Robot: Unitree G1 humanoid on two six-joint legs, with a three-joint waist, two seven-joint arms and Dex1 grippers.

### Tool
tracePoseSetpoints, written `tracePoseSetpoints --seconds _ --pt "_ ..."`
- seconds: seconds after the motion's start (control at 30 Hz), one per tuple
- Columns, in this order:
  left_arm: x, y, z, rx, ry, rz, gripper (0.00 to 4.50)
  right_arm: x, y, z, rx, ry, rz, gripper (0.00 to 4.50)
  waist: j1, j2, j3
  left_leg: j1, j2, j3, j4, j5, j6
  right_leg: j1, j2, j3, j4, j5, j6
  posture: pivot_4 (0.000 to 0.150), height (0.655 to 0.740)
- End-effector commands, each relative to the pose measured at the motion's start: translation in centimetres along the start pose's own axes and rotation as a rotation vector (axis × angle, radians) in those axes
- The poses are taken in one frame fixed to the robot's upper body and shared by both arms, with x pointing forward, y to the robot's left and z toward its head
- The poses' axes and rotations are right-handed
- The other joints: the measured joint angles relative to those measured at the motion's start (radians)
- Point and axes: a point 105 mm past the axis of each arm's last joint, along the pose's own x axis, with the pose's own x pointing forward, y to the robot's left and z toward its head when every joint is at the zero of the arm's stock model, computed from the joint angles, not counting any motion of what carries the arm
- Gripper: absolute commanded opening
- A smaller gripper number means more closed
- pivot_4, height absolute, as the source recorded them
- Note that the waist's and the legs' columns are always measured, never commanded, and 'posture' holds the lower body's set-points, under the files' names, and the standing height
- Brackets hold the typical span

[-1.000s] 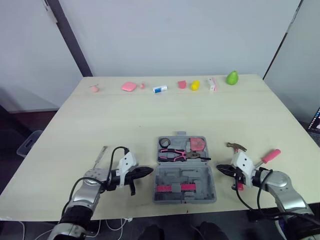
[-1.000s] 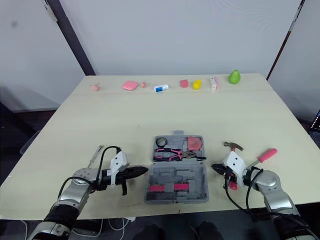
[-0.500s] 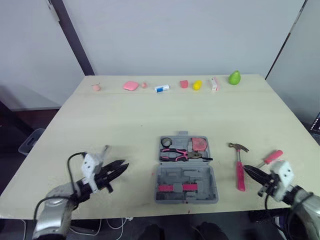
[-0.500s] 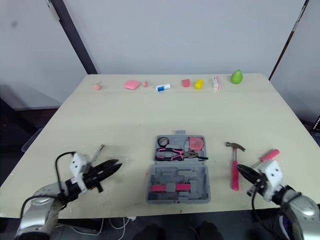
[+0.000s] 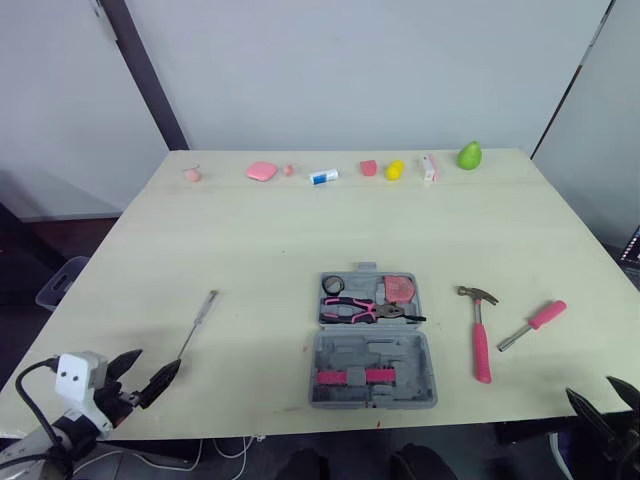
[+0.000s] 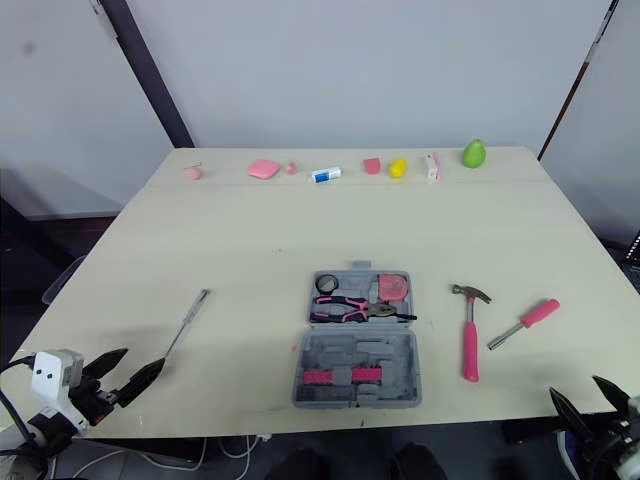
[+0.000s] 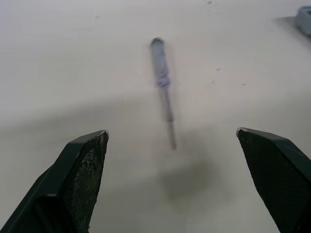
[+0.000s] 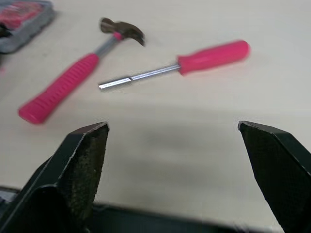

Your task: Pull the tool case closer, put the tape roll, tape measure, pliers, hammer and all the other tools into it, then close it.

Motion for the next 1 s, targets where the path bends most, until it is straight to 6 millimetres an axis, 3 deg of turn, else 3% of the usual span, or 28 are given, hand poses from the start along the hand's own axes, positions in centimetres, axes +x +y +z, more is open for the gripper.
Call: tracePoseSetpoints --seconds 0.03,0.13,0.3,0.4,0.67,1.0 --pt "-0.6 0.5 0.4 0.029 -0.013 0.019 4.50 -1.0 -0.9 0.7 -0.033 -0.028 -0.035 4.48 0.000 0.000 0.000 0.000 0.000 0.000 -0.001 0.000 0.000 0.000 0.000 0.000 -0.001 0.000 0.000 0.150 0.7400" --pt "-0.1 0.3 0.3 0.033 -0.011 0.009 4.50 -0.6 -0.7 1.1 -0.045 -0.031 -0.023 4.48 0.001 -0.001 -0.001 0.000 0.000 0.000 -0.002 0.000 0.000 0.000 0.000 0.000 -0.001 0.000 0.000 0.150 0.7400" --pt "2.3 -0.3 1.6 0.045 -0.040 -0.004 4.50 1.4 1.7 3.9 -0.094 -0.078 0.133 4.48 0.008 0.000 -0.001 0.001 0.000 0.000 -0.002 0.000 0.000 0.000 -0.001 0.000 0.000 0.000 0.000 0.150 0.7400" --pt "4.5 -0.3 2.2 0.060 -0.014 0.027 4.50 3.5 4.2 6.6 -0.160 -0.114 0.285 4.48 0.012 0.000 -0.001 0.001 0.000 0.000 -0.002 0.000 0.000 0.000 0.000 0.000 0.000 0.002 0.003 0.150 0.7400" --pt "8.2 -1.1 3.1 0.098 0.018 0.021 4.50 6.6 9.9 11.0 -0.205 -0.155 0.637 4.48 0.019 -0.001 -0.002 -0.001 -0.002 -0.003 -0.002 0.000 0.000 0.000 0.001 -0.003 -0.001 0.003 0.004 0.150 0.7400" --pt "10.9 -1.2 2.7 0.093 0.070 0.045 4.50 8.9 15.1 13.7 -0.268 -0.224 0.873 4.48 0.020 -0.001 -0.001 -0.002 -0.004 -0.004 -0.002 0.000 0.000 0.001 0.001 -0.005 0.000 0.003 0.004 0.150 0.7400"
